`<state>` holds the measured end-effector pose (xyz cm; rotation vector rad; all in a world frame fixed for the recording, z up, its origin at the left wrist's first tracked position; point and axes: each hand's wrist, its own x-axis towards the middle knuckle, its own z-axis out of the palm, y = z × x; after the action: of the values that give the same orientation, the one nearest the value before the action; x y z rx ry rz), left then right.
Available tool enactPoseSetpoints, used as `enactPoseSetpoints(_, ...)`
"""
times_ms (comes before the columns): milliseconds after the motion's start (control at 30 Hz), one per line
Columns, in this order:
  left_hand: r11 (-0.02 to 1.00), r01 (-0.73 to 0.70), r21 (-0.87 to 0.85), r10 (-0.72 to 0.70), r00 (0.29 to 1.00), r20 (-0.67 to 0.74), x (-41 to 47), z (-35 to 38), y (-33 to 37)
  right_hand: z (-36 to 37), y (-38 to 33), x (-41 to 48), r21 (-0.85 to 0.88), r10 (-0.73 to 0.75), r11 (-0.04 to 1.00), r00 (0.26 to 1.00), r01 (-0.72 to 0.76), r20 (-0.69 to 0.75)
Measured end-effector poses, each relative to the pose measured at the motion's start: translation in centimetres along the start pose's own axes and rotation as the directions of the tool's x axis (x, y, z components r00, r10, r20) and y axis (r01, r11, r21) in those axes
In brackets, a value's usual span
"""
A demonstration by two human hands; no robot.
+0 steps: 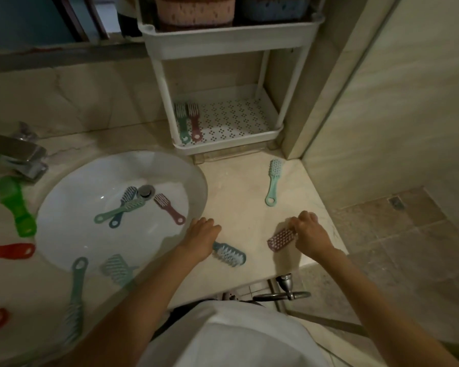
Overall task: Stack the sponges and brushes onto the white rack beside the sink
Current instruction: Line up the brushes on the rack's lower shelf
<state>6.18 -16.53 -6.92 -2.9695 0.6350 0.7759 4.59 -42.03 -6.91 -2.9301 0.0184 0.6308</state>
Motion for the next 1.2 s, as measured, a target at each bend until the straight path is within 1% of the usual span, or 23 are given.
enactPoseSetpoints(100, 0.996, 0.054, -0.069, -0.053, 0.998, 0.017, 0.0, -0.3, 0.3, 0.9, 0.4, 0.0, -0.037, 0.039, 0.999, 0.999, -0.040, -0.016)
enactPoseSetpoints(200, 0.972, 0.074, -0.221, -0.072, 0.997, 0.018, -0.4, -0.5, 0.3, 1.0, 0.3, 0.0, -0.049, 0.016, 0.999, 0.999, -0.018, -0.043)
enactPoseSetpoints(300, 0.914, 0.102, -0.393, -0.119, 0.993, -0.018, -0.4, -0.7, 0.0, 0.9, 0.4, 0.4, -0.050, -0.020, 0.999, 1.000, 0.019, -0.015)
enactPoseSetpoints(400, 0.833, 0.138, -0.536, -0.189, 0.981, -0.041, -0.2, -1.5, -0.3, 0.5, 0.1, 0.6, -0.063, -0.032, 0.997, 0.999, 0.033, 0.015)
enactPoseSetpoints(500, 0.759, 0.169, -0.628, -0.253, 0.966, -0.046, 0.1, -2.9, -0.3, 0.3, -0.3, 0.9, -0.074, -0.036, 0.996, 0.999, 0.039, 0.035)
enactPoseSetpoints(567, 0.736, 0.178, -0.653, -0.294, 0.953, -0.072, 0.2, -4.0, -0.4, -0.1, -0.8, 1.3, -0.026, -0.050, 0.998, 0.998, 0.051, 0.030)
enactPoseSetpoints(667, 0.689, 0.162, -0.707, -0.359, 0.923, -0.139, 0.8, -5.7, -0.8, -1.4, -2.2, 2.1, 0.065, -0.074, 0.995, 0.996, 0.076, -0.044)
enactPoseSetpoints(733, 0.635, 0.144, -0.758, -0.417, 0.891, -0.180, 1.4, -7.0, -1.2, -2.7, -3.4, 3.0, 0.181, -0.063, 0.980, 0.993, 0.081, -0.101)
enactPoseSetpoints(833, 0.549, 0.095, -0.831, -0.458, 0.866, -0.203, 3.2, -9.4, -2.2, -5.3, -5.7, 5.0, 0.342, -0.031, 0.937, 0.991, 0.073, -0.127)
enactPoseSetpoints(900, 0.493, 0.088, -0.866, -0.481, 0.856, -0.187, 4.9, -11.4, -3.2, -7.1, -7.2, 6.9, 0.435, -0.020, 0.897, 0.991, 0.077, -0.133)
enactPoseSetpoints(967, 0.415, 0.055, -0.908, -0.514, 0.838, -0.184, 6.9, -13.4, -4.1, -9.0, -8.6, 9.0, 0.510, -0.023, 0.854, 0.987, 0.103, -0.161)
enactPoseSetpoints(1000, 0.371, 0.045, -0.927, -0.538, 0.824, -0.175, 8.0, -14.4, -4.4, -9.8, -9.2, 10.2, 0.540, -0.025, 0.833, 0.984, 0.119, -0.178)
enactPoseSetpoints(1067, 0.319, 0.049, -0.947, -0.576, 0.803, -0.153, 10.2, -16.1, -5.1, -11.4, -10.2, 12.6, 0.584, -0.019, 0.801, 0.981, 0.129, -0.191)
enactPoseSetpoints(1200, 0.281, 0.106, -0.954, -0.582, 0.809, -0.081, 14.8, -17.7, -6.2, -13.1, -11.8, 17.5, 0.645, 0.014, 0.755, 0.981, 0.116, -0.193)
